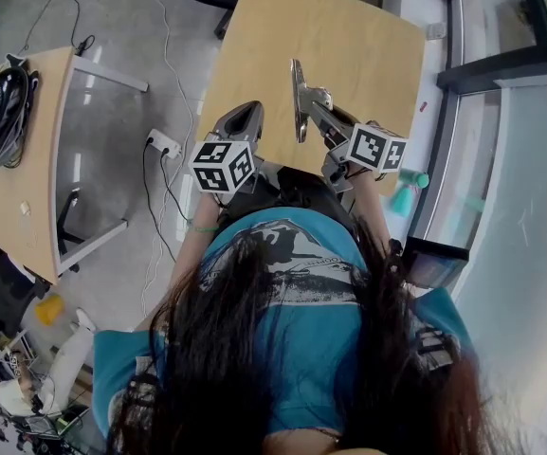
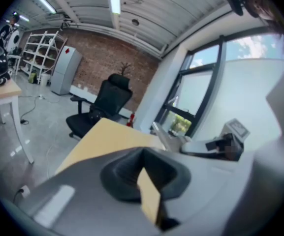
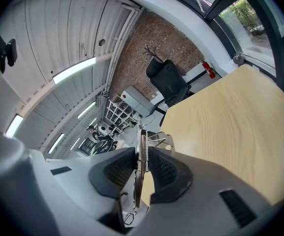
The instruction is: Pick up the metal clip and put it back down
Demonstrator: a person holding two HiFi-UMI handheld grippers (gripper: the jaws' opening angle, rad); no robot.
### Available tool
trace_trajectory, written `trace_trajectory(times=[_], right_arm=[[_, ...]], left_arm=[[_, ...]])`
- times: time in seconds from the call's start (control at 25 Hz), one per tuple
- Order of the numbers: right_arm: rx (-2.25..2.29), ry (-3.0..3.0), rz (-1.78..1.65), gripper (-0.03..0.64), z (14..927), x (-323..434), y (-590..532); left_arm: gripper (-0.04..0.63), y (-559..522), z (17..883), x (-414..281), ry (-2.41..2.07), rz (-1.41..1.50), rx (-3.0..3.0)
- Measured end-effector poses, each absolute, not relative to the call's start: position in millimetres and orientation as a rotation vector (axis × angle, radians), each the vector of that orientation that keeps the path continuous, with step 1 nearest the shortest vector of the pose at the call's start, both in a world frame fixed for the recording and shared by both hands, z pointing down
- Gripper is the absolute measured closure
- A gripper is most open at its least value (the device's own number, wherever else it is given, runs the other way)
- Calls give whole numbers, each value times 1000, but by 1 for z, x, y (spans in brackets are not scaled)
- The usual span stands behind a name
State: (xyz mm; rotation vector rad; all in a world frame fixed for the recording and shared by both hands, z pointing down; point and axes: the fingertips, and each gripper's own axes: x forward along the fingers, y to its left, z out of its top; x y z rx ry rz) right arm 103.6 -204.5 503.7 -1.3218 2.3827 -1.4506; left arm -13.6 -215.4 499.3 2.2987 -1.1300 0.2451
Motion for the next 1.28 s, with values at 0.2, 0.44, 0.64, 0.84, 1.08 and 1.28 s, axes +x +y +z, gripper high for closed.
trace_trajectory(times=[0.2, 0.44, 0.64, 0.84, 1.08, 1.28], right_arm=[[-1326, 2407, -1478, 520, 518, 108, -217], [-1360, 2561, -1514, 520, 553, 115, -258], [-1355, 2718, -1565, 520, 592, 114, -295], [-1289, 2822, -1641, 520, 626, 107, -319], [-1244, 2911, -1712, 520, 663, 106, -332], [-1244, 2916, -1792, 520, 684, 108, -332]], left_arm=[[593, -214, 504, -14, -1144, 269, 2284], [592, -217, 510, -18, -1172, 269, 2243], [592, -223, 515, -21, -1189, 265, 2204], [592, -229, 517, -27, -1213, 285, 2184], [592, -229, 525, -34, -1249, 292, 2143], [592, -226, 531, -37, -1268, 297, 2121]])
